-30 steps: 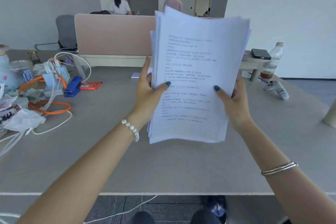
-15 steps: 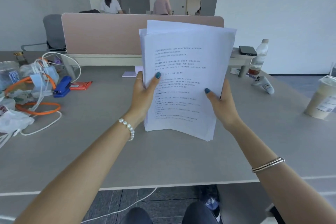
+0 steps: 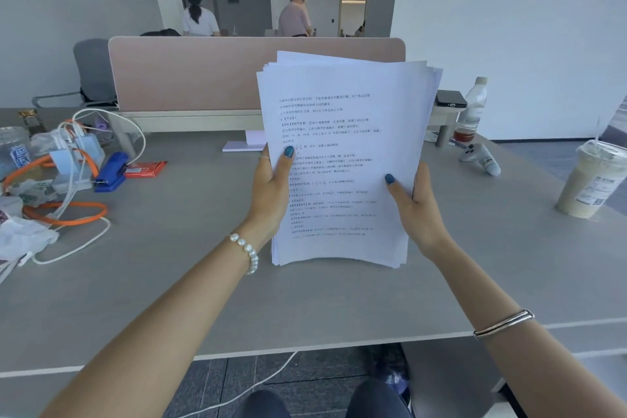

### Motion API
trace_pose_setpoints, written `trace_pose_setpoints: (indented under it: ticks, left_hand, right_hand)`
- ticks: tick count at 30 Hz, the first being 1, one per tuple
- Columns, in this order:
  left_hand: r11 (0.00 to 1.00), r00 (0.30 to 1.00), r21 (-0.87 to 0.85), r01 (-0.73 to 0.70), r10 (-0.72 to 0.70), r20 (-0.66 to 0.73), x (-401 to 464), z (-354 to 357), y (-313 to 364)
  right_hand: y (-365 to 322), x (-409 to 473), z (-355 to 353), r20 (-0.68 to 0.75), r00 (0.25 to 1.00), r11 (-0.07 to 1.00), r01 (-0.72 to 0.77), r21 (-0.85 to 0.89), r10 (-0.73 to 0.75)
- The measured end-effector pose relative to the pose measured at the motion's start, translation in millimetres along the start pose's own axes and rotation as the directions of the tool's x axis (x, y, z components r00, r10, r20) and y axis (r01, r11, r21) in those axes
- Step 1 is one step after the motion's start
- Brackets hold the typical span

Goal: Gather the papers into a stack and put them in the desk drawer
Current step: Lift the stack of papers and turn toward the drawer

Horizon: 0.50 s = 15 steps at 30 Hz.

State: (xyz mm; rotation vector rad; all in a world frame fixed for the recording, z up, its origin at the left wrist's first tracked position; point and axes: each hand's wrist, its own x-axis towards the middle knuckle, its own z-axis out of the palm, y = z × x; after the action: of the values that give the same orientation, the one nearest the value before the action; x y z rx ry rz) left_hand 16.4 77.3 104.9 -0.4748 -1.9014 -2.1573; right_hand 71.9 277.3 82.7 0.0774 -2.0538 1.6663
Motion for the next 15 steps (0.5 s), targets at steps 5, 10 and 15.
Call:
trace_pose_setpoints:
  ticks: [5, 10, 15]
  left_hand:
    - [0.991, 0.995, -0.098, 0.090, -0.086, 0.043, -10.2, 21.8, 0.5]
    - [0.983, 0.987, -0.145, 0.116, -0.098, 0.126, -23.2, 63.9, 3.3]
    - [0.980, 0.979, -0.176, 0.097, -0.062, 0.196, -42.9, 119.7, 3.5]
  right_hand:
    - [-7.1, -10.7, -35.0, -0.046, 0.999, 1.000, 0.017, 0.007, -0.016]
    - [-18.4, -31.1, -81.6, -0.100, 0.995, 1.000, 0.010, -0.011, -0.011]
    - [-25.9, -58.4, -142.0, -0.145, 0.989, 0.999, -0.041, -0.018, 0.038]
